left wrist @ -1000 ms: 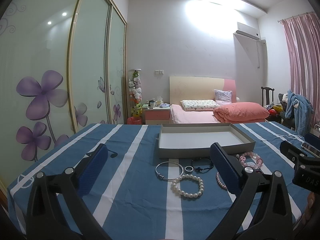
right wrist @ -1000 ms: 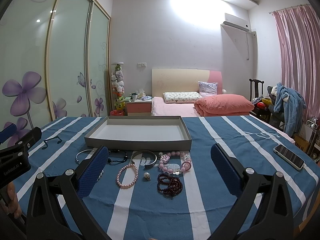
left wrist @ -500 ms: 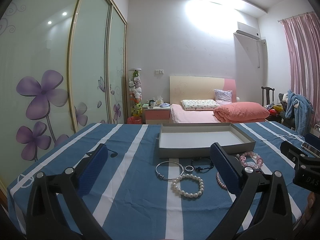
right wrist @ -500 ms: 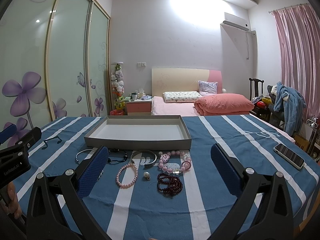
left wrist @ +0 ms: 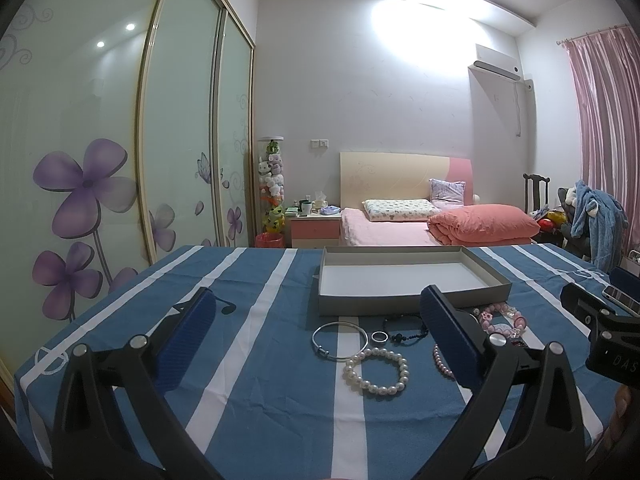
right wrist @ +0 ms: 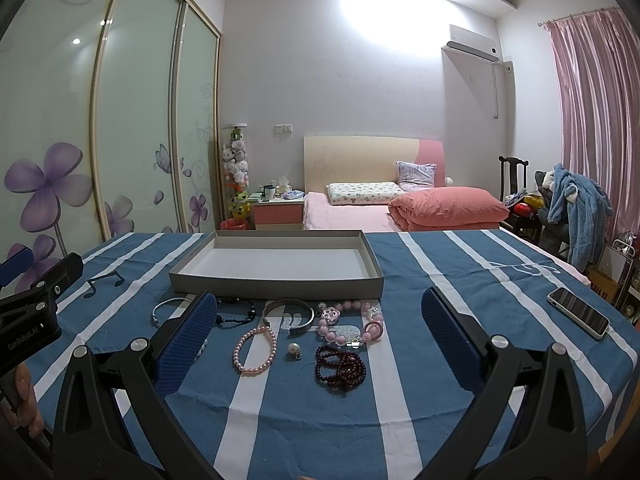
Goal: Organize jewelry
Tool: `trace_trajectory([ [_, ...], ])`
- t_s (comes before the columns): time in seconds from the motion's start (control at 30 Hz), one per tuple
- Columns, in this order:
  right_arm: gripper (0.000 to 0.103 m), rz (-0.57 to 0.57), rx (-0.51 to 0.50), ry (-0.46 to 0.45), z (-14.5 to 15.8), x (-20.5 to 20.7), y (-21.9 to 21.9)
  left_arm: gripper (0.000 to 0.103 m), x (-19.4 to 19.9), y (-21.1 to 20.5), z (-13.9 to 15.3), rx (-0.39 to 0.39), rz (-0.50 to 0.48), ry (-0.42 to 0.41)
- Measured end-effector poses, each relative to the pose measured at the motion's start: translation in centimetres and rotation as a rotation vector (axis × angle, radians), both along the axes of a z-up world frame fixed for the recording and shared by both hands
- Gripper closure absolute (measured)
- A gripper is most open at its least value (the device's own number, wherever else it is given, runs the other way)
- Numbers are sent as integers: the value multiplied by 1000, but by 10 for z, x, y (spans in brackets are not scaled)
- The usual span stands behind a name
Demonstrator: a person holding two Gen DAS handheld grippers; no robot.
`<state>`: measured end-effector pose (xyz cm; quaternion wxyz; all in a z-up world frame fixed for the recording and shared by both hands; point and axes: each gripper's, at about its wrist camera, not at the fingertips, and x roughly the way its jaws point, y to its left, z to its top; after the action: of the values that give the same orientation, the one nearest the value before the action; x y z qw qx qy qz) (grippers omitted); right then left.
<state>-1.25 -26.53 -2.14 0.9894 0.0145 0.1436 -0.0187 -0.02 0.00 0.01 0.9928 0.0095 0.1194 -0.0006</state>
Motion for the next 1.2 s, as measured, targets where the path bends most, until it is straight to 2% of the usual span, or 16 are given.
trace_trajectory([
  [1.0, 2, 0, 1, 7, 0, 0, -1, 4, 0, 0, 0, 1, 1, 7],
  [1.07, 2, 1, 3, 16, -2, 2, -1, 4, 2, 1, -4, 3, 3, 18],
  [1.2, 2, 6, 28, 77, -12, 9, -9, 4, 19, 4, -11, -3, -9, 110],
])
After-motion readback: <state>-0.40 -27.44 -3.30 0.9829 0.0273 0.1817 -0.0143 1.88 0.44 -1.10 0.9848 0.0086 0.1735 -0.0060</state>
